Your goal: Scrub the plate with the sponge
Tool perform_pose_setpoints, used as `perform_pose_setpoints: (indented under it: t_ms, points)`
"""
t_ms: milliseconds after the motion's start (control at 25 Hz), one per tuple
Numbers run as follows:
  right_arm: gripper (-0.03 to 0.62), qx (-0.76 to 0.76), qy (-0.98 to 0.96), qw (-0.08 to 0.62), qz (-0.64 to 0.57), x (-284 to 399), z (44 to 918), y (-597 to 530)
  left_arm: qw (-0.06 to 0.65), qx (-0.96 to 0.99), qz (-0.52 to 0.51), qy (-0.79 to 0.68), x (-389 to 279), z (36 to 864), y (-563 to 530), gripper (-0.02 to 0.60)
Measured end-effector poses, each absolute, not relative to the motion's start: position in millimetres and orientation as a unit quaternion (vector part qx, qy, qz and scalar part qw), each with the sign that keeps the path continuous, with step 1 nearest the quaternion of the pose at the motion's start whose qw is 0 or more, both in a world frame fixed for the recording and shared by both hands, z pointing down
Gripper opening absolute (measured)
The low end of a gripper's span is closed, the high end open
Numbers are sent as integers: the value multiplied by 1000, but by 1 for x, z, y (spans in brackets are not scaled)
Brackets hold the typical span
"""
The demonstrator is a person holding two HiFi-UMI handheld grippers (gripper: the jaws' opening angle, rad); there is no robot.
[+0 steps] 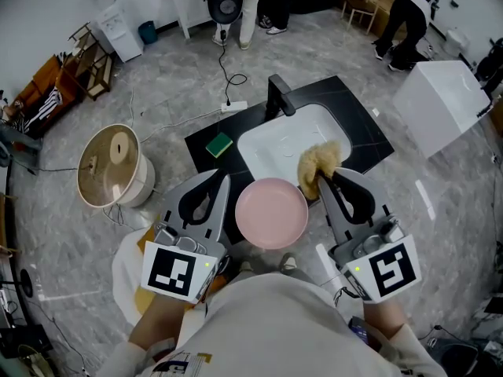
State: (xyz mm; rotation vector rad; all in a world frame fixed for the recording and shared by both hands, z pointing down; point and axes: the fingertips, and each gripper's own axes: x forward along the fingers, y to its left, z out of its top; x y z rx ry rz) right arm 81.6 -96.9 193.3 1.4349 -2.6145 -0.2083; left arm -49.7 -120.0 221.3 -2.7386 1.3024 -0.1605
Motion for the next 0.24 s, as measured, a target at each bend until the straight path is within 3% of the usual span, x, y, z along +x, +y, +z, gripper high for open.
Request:
perform_pose_setpoints:
  t_ms: [240]
  points:
    - [48,477,-872,82,-69,82,193,-98,66,-894,-85,434,-60,233,-123,28]
